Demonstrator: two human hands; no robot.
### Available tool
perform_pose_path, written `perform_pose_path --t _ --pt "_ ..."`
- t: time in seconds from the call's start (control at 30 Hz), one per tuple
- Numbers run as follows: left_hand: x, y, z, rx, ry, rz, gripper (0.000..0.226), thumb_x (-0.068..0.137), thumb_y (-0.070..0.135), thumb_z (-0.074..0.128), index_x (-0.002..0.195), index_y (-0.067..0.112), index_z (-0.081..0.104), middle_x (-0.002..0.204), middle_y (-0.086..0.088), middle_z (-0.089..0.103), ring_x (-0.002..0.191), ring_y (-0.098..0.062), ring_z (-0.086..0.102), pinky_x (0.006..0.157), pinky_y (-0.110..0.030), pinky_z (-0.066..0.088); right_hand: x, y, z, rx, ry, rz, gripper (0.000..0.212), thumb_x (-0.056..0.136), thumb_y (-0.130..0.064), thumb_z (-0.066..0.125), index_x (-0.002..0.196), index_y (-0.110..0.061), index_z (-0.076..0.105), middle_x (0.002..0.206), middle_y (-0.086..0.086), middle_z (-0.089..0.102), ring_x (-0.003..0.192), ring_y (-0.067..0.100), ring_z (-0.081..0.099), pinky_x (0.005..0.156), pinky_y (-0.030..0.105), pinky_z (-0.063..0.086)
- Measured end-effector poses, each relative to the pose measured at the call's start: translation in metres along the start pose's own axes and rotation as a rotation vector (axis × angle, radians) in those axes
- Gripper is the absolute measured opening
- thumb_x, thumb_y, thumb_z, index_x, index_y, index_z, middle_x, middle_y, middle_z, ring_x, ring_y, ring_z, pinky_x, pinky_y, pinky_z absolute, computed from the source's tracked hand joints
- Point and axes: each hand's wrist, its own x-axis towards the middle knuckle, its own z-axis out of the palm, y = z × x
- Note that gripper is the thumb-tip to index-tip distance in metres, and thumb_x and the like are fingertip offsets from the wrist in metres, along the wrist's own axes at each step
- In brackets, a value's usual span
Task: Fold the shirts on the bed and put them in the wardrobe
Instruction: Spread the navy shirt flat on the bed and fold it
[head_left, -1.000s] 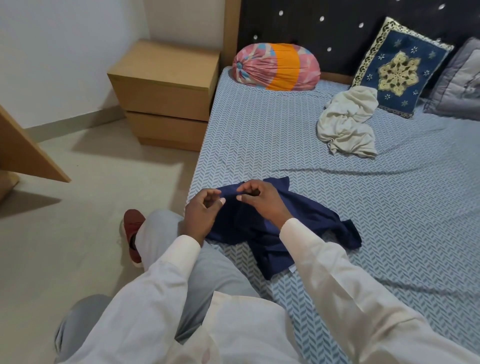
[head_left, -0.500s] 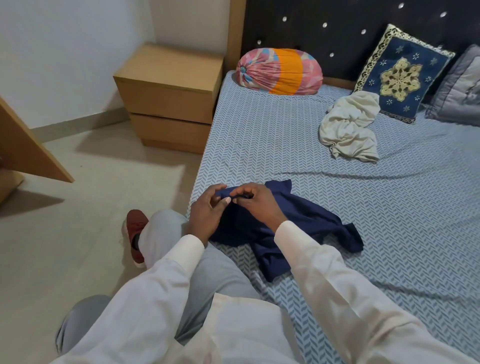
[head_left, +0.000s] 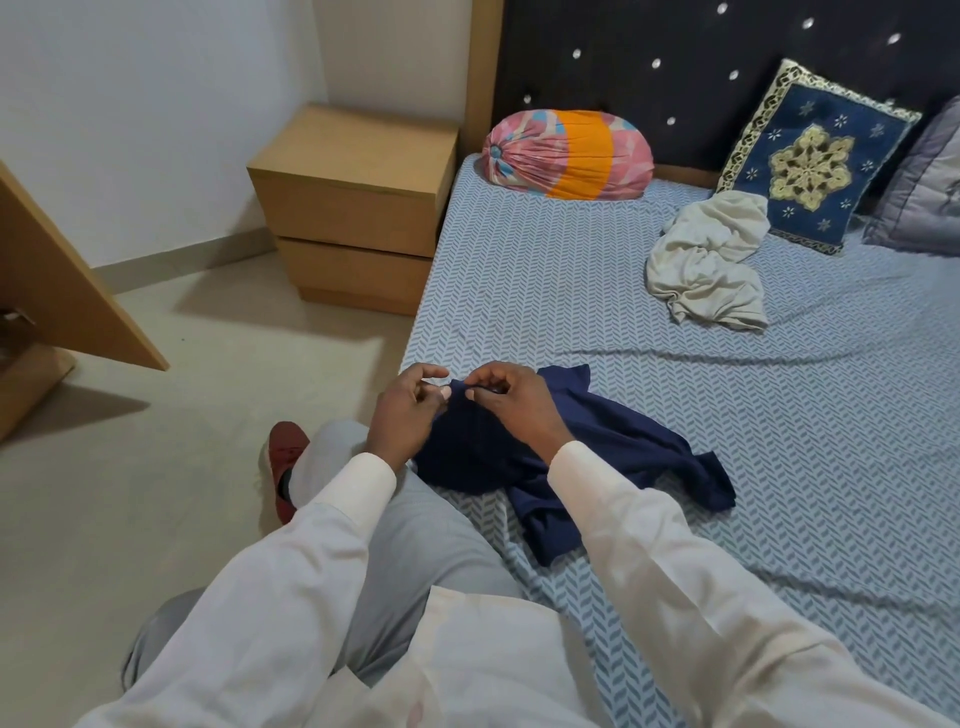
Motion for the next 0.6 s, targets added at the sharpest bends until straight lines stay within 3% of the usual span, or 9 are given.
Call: perform_pose_path --t 0.13,0.23,0.33,0.47,0.6 --pt "-0.004 0.005 0.002 0.014 -0.080 0.061 0.021 0.089 0.019 0.066 0.107 0.029 0.067 0.083 0.006 0.070 0.080 -0.009 0.067 0.075 -0.022 0.053 0.001 0.001 0.001 -0.014 -0.038 -0.026 0.012 0.085 -0.007 0.072 0.095 -0.013 0.074 0.089 -0.002 0.074 0.080 0.009 0.066 0.077 0.019 0.051" --pt "-0.002 0.012 0.003 0.008 -0.084 0.085 0.020 0.087 0.012 0.069 0.104 0.020 0.073 0.093 0.009 0.073 0.089 -0.004 0.068 0.084 -0.020 0.053 0.002 0.001 0.002 -0.031 -0.051 -0.024 0.010 0.083 -0.013 0.075 0.093 -0.016 0.073 0.087 -0.003 0.073 0.079 0.015 0.067 0.075 0.025 0.052" --pt "0.007 0.025 -0.002 0.029 -0.053 0.076 0.015 0.088 0.008 0.067 0.100 0.012 0.076 0.098 0.004 0.074 0.094 -0.006 0.067 0.085 -0.011 0.047 0.003 0.007 -0.012 -0.106 -0.093 0.014 0.018 0.079 -0.019 0.079 0.092 -0.022 0.067 0.085 -0.007 0.070 0.079 0.011 0.065 0.075 0.025 0.052" --pt "0.031 0.041 -0.027 0.128 -0.042 0.091 0.017 0.093 0.010 0.061 0.100 0.017 0.074 0.100 0.005 0.071 0.094 -0.004 0.062 0.092 -0.018 0.043 -0.005 0.036 -0.075 -0.340 -0.136 0.066 0.025 0.076 -0.027 0.083 0.081 -0.018 0.060 0.073 -0.006 0.057 0.066 0.007 0.050 0.068 0.024 0.041" --pt "0.048 0.056 -0.054 0.188 -0.061 0.128 0.019 0.089 0.008 0.067 0.107 0.012 0.072 0.100 0.002 0.070 0.090 -0.003 0.061 0.083 -0.015 0.042 -0.025 0.067 -0.164 -0.568 -0.106 0.228 0.024 0.075 -0.035 0.083 0.078 -0.020 0.065 0.072 -0.003 0.061 0.074 0.019 0.059 0.068 0.032 0.040"
